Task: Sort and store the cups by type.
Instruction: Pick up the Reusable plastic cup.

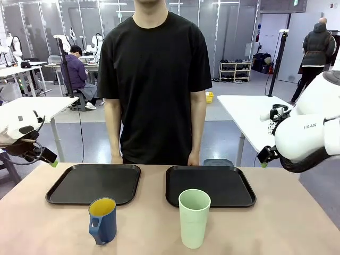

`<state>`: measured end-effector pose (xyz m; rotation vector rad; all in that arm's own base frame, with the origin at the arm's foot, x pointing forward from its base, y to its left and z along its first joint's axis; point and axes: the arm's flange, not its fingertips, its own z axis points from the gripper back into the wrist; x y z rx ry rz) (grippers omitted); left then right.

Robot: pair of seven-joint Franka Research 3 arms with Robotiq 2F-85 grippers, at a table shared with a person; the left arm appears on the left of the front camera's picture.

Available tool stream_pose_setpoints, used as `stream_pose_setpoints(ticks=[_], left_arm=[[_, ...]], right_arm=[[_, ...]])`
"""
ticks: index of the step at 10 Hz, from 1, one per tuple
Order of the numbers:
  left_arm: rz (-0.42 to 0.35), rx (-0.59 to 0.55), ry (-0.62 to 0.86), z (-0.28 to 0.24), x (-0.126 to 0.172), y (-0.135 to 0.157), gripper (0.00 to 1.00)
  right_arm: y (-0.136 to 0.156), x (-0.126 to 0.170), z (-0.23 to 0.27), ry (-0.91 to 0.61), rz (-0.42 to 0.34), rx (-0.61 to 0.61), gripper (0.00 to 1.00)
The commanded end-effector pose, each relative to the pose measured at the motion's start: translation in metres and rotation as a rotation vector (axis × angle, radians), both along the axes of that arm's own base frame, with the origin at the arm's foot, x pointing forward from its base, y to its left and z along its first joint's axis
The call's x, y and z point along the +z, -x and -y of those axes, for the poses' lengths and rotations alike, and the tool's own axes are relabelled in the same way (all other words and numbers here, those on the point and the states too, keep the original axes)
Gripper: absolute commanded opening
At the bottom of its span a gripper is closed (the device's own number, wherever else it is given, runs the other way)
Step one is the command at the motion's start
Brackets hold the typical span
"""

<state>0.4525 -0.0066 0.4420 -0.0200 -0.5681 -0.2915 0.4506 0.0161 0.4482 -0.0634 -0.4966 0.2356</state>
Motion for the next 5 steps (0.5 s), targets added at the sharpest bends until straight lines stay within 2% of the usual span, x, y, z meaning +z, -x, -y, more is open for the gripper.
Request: stream_pose_setpoints(ticks=[1, 5], left_arm=[[-0.034, 0.021, 0.021, -0.0018, 0.0016, -0.0128, 1.00], [-0.023, 0.033, 0.021, -0.0032, -0.0058, -0.0101, 1.00]], right_arm=[[-0.0077, -0.0021, 0.0032, -0.054, -0.021, 0.008, 1.00], [-0.0048, -0.0014, 0.0054, -0.048, -0.003, -0.008, 1.00]])
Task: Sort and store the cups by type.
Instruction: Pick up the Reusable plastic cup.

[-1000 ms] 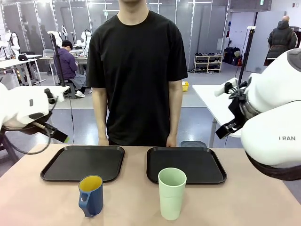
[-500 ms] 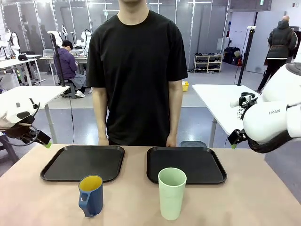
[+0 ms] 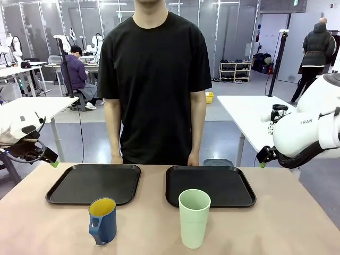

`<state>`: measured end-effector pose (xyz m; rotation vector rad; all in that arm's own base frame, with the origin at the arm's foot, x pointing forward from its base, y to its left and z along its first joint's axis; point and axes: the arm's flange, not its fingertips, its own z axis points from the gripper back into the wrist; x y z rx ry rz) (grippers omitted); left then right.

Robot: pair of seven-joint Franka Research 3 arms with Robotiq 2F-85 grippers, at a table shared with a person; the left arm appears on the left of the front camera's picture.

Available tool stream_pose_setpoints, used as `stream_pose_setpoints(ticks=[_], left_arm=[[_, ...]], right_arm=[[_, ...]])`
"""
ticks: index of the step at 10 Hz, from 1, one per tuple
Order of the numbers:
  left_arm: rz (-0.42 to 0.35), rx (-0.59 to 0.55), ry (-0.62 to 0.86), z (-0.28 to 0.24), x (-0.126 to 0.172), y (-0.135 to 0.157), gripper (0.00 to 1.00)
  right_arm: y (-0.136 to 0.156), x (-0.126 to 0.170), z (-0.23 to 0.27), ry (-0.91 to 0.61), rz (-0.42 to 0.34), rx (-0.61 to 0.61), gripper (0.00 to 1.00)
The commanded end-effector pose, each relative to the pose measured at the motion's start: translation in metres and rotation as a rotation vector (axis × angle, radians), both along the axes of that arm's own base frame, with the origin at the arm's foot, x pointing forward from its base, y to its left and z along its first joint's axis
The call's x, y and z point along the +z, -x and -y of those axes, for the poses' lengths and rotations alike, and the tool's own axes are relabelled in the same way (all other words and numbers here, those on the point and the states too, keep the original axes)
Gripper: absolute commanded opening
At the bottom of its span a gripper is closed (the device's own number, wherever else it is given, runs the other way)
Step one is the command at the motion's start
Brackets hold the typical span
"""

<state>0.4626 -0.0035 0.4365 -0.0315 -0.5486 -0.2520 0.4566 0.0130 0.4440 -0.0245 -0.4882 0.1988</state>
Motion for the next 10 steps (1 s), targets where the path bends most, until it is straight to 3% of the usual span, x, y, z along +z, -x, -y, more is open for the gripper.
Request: stream_pose_setpoints(ticks=[1, 10], left_arm=[[0.000, -0.002, 0.003, 0.0000, -0.0002, 0.0000, 1.00], [0.000, -0.002, 0.003, 0.0000, -0.0002, 0.0000, 1.00]], right_arm=[[-0.0006, -0.0024, 0.0004, 0.000, -0.005, -0.001, 1.00], [-0.0006, -0.0024, 0.0004, 0.000, -0.005, -0.001, 1.00]])
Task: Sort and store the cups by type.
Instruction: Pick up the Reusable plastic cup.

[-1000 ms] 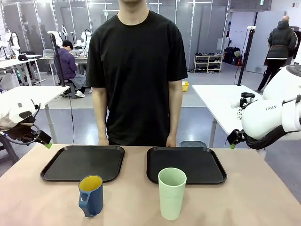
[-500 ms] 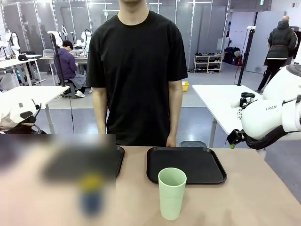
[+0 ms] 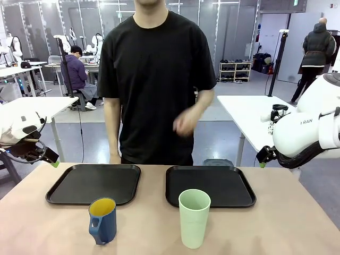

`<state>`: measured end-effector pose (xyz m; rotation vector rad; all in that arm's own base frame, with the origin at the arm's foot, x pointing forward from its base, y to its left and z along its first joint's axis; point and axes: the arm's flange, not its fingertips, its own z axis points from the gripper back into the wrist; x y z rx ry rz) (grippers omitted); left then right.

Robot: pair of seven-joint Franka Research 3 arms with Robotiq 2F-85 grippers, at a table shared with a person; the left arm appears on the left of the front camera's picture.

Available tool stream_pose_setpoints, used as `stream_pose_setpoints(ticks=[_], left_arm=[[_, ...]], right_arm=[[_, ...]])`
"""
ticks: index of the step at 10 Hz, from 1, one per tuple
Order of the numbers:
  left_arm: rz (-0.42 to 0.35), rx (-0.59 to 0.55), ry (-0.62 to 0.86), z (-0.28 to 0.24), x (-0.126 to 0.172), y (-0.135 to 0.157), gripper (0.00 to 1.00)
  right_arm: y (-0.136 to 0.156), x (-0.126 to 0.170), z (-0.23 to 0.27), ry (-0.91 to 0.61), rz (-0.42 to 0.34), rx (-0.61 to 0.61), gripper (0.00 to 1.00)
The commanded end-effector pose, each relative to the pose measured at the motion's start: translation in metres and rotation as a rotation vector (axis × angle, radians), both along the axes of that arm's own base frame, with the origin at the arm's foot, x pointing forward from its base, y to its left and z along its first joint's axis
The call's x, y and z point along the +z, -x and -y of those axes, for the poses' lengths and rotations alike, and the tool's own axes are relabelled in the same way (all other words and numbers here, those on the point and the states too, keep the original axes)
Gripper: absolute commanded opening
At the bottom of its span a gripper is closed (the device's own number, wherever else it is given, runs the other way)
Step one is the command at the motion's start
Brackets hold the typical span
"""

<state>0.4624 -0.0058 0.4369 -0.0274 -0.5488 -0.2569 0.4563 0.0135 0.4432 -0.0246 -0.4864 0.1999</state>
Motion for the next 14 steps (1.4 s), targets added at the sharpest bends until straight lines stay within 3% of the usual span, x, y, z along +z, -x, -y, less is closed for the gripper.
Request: stream_pose_setpoints(ticks=[1, 14], left_arm=[[-0.001, 0.002, 0.008, -0.0024, -0.0006, -0.0002, 1.00], [-0.001, 0.002, 0.008, -0.0024, -0.0006, -0.0002, 1.00]], right_arm=[[-0.0010, -0.0016, 0.0009, -0.001, -0.003, -0.002, 1.00], [0.0000, 0.0000, 0.0000, 0.000, 0.000, 0.000, 1.00]])
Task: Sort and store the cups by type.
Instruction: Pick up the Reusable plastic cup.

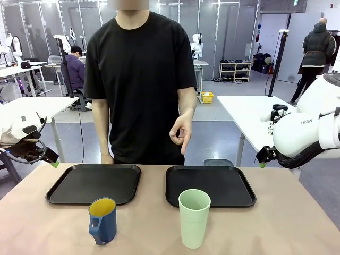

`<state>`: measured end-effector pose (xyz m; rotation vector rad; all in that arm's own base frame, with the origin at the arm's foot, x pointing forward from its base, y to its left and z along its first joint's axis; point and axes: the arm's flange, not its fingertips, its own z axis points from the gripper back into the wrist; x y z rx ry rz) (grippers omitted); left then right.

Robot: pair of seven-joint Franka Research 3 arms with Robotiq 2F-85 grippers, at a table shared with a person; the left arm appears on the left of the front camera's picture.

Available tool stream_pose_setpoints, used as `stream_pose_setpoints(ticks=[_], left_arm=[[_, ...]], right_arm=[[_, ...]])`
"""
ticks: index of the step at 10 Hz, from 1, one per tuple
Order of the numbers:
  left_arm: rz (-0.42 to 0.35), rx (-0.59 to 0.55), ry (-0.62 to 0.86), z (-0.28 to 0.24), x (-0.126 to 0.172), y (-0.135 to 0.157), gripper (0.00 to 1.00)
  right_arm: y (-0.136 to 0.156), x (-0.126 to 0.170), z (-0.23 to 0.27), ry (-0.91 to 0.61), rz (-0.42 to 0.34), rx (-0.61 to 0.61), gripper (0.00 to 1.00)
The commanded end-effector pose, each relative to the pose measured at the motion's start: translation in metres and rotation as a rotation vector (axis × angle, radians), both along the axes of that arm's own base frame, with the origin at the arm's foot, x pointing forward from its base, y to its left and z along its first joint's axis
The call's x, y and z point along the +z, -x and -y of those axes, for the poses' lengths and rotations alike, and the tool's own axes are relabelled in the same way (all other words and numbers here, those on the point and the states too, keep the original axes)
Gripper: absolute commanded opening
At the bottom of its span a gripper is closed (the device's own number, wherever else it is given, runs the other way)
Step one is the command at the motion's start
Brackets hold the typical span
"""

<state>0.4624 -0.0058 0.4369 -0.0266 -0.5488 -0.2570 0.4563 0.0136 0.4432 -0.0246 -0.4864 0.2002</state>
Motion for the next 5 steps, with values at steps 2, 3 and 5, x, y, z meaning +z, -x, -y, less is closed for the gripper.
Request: stream_pose_setpoints(ticks=[2, 3, 5], left_arm=[[-0.001, 0.001, 0.009, -0.002, -0.001, 0.000, 1.00], [-0.001, 0.001, 0.009, -0.002, -0.001, 0.000, 1.00], [-0.001, 0.001, 0.009, -0.002, -0.001, 0.000, 1.00]], right_arm=[[0.000, 0.017, 0.002, 0.065, 0.001, 0.199, 1.00], [0.000, 0.024, 0.001, 0.126, -0.026, 0.352, 1.00], [0.004, 0.034, -0.004, 0.240, -0.098, 0.609, 1.00]])
